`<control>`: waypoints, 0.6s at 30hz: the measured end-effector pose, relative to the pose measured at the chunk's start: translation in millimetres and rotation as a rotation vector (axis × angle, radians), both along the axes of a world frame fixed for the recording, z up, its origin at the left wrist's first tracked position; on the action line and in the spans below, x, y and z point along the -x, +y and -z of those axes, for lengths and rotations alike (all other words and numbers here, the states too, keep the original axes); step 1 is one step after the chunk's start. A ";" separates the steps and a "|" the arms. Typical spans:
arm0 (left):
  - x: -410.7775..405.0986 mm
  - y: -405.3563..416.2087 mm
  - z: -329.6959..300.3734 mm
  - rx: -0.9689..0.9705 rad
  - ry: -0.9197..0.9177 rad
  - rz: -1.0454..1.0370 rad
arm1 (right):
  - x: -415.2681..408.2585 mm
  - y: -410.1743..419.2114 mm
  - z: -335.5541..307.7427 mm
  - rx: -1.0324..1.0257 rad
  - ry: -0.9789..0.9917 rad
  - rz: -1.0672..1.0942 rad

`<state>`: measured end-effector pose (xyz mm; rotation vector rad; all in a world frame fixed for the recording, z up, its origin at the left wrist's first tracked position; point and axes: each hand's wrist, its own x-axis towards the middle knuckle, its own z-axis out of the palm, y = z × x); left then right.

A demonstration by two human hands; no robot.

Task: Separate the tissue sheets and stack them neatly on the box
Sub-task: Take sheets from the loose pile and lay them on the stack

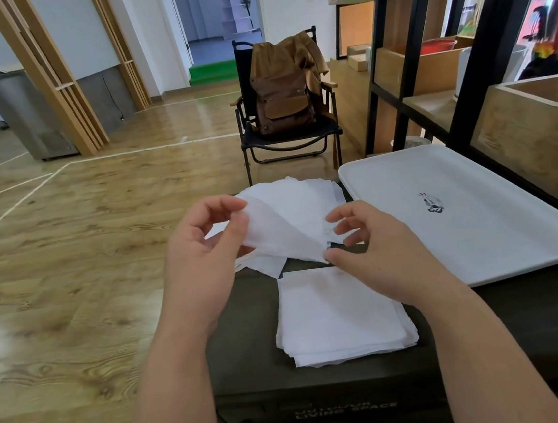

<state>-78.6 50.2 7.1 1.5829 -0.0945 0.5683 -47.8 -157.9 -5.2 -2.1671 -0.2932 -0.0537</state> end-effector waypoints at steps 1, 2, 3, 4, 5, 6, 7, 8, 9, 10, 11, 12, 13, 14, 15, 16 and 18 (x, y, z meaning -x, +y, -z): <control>0.9 0.1 -2.4 0.042 -0.012 0.027 | 0.0 2.2 0.3 -0.022 0.020 -0.017; 1.2 0.0 -4.0 0.075 -0.021 0.047 | -0.3 3.9 0.1 -0.050 0.046 -0.024; 1.2 -0.3 -5.1 0.096 -0.026 0.060 | -0.8 4.5 0.1 -0.089 0.077 -0.026; 1.1 -0.4 -5.3 0.106 -0.027 0.065 | -0.6 4.7 -1.0 -0.140 0.120 -0.024; 1.2 -0.5 -5.4 0.111 -0.026 0.062 | 0.3 4.2 -2.1 -0.193 0.170 -0.026; 1.3 -0.6 -5.3 0.116 -0.024 0.056 | 1.2 3.5 -3.4 -0.247 0.224 -0.033; 1.4 -0.8 -5.5 0.122 -0.024 0.052 | 1.6 2.8 -4.7 -0.289 0.262 -0.044; 1.7 -1.3 -5.9 0.127 -0.028 0.056 | 2.0 2.4 -6.4 -0.310 0.279 -0.060; 2.1 -2.0 -6.7 0.131 -0.037 0.064 | 2.3 2.2 -8.0 -0.313 0.280 -0.084; 2.5 -3.1 -7.8 0.136 -0.051 0.076 | 2.7 2.8 -9.7 -0.315 0.276 -0.114; 3.0 -4.2 -8.9 0.143 -0.066 0.089 | 3.2 3.1 -10.8 -0.318 0.269 -0.155; 3.4 -5.5 -10.1 0.153 -0.077 0.099 | 3.8 3.2 -12.1 -0.313 0.267 -0.207; 3.7 -6.8 -11.0 0.163 -0.086 0.103 | 4.3 3.2 -12.5 -0.296 0.271 -0.263; 3.8 -8.2 -11.5 0.172 -0.092 0.099 | 5.6 3.7 -13.2 -0.273 0.269 -0.314; 3.6 -9.5 -11.6 0.179 -0.094 0.084 | 7.3 4.9 -13.9 -0.234 0.255 -0.350; 3.0 -10.8 -11.1 0.184 -0.090 0.062 | 9.0 7.0 -14.3 -0.182 0.217 -0.357; 1.5 -13.4 -9.1 0.188 -0.073 0.028 | 10.0 12.9 -11.4 -0.085 0.066 -0.292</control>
